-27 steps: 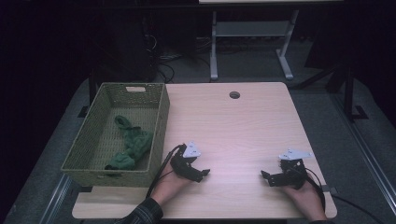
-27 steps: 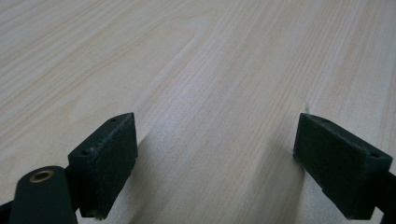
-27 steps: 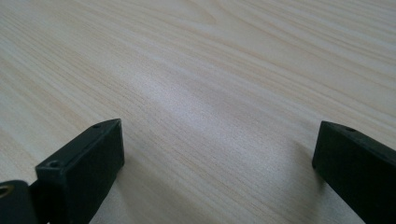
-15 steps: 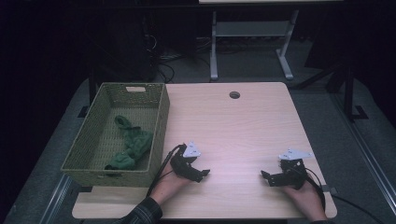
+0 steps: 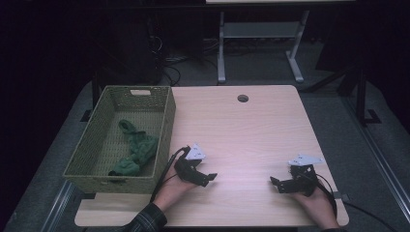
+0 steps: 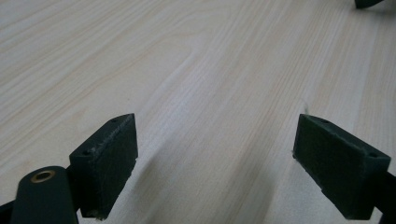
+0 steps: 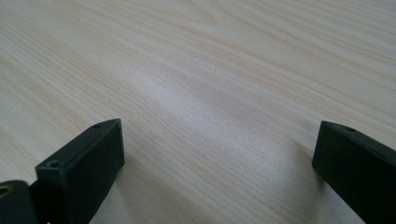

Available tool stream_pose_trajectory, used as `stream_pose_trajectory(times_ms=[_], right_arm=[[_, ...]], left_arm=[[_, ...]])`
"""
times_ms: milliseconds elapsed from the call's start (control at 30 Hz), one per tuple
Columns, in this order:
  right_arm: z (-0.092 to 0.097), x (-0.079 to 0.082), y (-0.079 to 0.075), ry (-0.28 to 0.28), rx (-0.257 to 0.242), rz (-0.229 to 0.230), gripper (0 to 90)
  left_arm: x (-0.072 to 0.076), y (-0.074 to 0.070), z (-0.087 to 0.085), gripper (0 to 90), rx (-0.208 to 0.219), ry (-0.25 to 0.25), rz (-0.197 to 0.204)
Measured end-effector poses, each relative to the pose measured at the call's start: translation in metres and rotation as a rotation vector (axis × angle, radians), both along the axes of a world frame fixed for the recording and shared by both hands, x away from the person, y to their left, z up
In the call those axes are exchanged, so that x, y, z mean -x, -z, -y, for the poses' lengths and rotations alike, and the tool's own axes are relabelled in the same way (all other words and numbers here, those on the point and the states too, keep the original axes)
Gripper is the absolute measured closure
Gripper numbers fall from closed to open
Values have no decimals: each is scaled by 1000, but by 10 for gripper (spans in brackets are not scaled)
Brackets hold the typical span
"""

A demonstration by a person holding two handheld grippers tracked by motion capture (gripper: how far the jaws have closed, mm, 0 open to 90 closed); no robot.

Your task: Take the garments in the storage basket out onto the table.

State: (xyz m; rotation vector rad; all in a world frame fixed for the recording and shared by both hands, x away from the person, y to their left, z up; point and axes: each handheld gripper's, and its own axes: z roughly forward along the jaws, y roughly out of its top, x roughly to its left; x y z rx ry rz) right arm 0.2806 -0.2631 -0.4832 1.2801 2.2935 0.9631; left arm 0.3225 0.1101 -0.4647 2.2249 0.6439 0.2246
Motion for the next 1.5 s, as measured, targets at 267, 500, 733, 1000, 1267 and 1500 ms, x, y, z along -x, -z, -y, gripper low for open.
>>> stream_pose_trajectory(times_ms=[267,500,733,1000,1267,1500], right_arm=[[0,0,0,0,0,0,18],[0,0,0,0,0,0,18],[0,0,0,0,0,0,17],[0,0,0,0,0,0,17],[0,0,0,-2,2,0,18],[0,0,0,-3,2,1,17]], left_arm=[[0,-9,-5,134,53,-2,-20],[1,-14,-4,135,51,10,-11],[0,-21,-3,135,30,28,6],[0,-29,-3,136,32,21,-2],[0,-36,-3,137,55,16,-1],[0,-47,-4,137,52,16,12]])
